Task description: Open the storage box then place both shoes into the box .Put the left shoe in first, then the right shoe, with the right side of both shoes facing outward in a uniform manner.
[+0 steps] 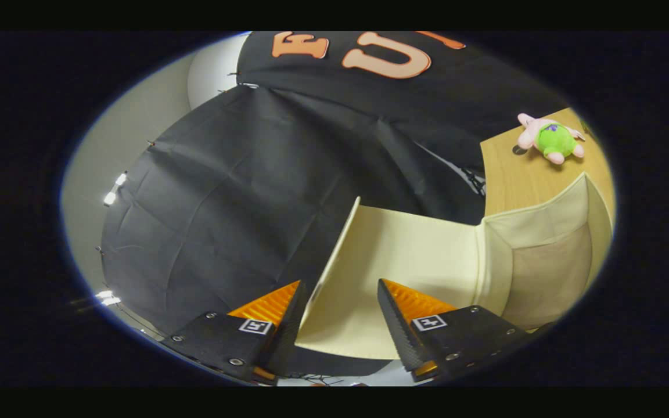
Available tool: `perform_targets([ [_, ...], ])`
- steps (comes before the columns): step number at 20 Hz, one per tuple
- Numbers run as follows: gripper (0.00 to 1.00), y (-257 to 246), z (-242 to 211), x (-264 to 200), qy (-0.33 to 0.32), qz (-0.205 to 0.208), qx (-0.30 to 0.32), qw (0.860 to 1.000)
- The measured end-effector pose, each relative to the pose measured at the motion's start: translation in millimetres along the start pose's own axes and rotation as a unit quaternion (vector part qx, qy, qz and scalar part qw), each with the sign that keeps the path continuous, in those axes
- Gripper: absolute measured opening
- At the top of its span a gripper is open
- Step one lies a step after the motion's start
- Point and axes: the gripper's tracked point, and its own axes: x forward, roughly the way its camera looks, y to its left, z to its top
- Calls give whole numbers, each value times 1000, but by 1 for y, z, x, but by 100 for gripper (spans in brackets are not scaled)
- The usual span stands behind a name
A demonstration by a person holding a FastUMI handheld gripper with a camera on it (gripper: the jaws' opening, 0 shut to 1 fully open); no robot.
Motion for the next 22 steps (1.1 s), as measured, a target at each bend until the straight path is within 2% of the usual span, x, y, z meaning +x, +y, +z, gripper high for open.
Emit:
perform_targets([
  [1,78,-3,-5,0,7,1,0,1000],
  [3,82,-11,2,-1,-9,-22,-18,1000],
  [5,83,-40,19,-13,-38,-72,-43,996],
  [7,83,-71,42,-38,-61,-122,-72,988],
  [12,83,-132,74,-133,-94,-205,-117,967],
  [17,86,-219,86,-238,-94,-330,-173,923],
  [22,90,-299,69,-326,-51,-420,-163,891],
])
